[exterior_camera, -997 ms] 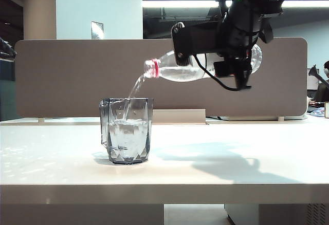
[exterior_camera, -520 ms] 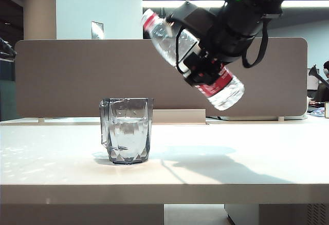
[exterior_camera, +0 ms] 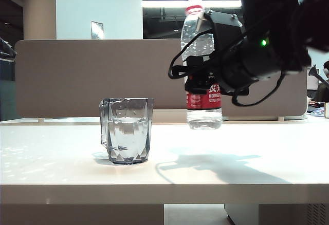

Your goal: Pick up the mineral water bottle on the table and pour water into the mug until it's half full.

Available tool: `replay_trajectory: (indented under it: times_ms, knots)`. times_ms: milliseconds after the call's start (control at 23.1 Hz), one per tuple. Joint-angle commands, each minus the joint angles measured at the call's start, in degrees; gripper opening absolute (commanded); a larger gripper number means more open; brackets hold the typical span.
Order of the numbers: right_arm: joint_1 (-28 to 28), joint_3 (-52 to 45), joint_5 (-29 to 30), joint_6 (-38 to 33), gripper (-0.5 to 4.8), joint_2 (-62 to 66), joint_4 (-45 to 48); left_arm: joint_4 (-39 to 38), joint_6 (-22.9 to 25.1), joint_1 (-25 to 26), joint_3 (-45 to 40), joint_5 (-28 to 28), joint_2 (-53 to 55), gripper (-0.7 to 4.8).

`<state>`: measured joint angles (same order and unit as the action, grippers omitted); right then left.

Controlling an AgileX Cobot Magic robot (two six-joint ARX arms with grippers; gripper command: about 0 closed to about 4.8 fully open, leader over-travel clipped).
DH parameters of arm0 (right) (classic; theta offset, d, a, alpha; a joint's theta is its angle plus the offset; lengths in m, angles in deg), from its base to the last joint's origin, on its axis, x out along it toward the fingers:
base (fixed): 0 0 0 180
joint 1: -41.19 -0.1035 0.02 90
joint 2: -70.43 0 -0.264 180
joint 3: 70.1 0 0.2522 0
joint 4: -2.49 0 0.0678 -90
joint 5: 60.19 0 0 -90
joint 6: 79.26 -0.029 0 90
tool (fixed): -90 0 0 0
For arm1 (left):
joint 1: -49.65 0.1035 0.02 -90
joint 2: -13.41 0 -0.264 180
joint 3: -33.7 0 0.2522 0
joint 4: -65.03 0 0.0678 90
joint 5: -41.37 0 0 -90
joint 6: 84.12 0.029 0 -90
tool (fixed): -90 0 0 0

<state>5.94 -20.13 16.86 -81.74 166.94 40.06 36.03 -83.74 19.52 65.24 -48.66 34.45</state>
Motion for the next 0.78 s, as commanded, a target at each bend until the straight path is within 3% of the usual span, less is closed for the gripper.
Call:
replay_trajectory:
  times_ms: [43, 173, 780]
  knots:
    - [-0.1, 0.0, 0.2, -5.9, 2.1, 3.6, 9.2, 0.7, 0.0, 0.0, 0.1, 0.2, 0.0, -0.05]
    - [-0.2, 0.0, 0.2, -7.0, 2.1, 6.6, 12.4, 0.7, 0.0, 0.0, 0.1, 0.2, 0.0, -0.05]
    - [-1.2, -0.3, -1.1, -2.8, 2.1, 10.6, 10.5, 0.7, 0.0, 0.0, 0.1, 0.2, 0.0, -0.05]
